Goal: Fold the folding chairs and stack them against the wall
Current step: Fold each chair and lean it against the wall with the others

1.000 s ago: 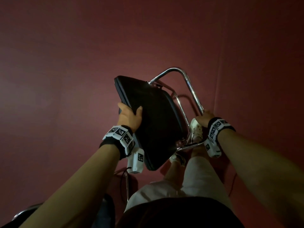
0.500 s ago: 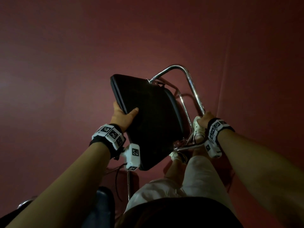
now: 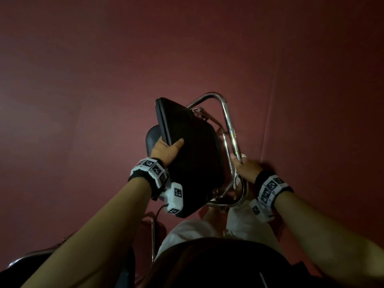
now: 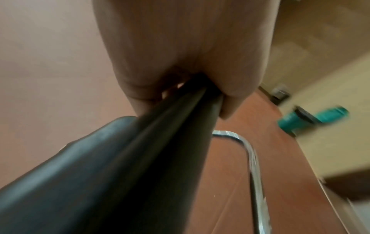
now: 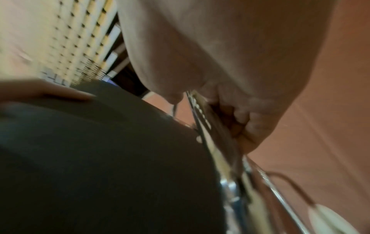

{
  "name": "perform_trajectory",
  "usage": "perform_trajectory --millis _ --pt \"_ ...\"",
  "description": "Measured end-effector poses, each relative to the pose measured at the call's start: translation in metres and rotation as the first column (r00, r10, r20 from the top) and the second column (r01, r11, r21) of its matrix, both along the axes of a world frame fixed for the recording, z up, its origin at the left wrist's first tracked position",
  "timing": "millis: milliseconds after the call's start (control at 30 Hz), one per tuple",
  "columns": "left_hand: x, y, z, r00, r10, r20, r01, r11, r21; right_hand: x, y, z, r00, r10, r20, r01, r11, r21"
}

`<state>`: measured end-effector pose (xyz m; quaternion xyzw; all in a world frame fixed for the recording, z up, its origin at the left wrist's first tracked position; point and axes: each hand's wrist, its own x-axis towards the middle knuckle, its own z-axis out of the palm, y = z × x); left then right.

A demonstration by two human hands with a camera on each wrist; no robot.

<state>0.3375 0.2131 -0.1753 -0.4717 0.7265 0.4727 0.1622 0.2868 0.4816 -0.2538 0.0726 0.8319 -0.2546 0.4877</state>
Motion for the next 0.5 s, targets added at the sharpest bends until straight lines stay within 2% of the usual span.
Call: perform_trajectory --millis 167,333,500 --pt "0.002 0.017 -0.002 0.998 -0.055 -0.019 0.055 0.998 -0.021 0.018 -0.007 0.059 0.999 0.047 -0.024 -0.048 0.998 -0.033" --pt "-0.011 0.032 0.004 0.992 -0.112 -0.054 0.111 0.993 -0.031 0.03 -0.01 0.092 0.99 0.07 -0.124 -0.082 0.992 -0.095" --pt "-0.043 0.093 0.011 0.957 -0.288 -0.019 0.289 0.951 0.108 0.039 0.01 0.105 0.985 0.065 -0.162 -0.084 0.99 -0.113"
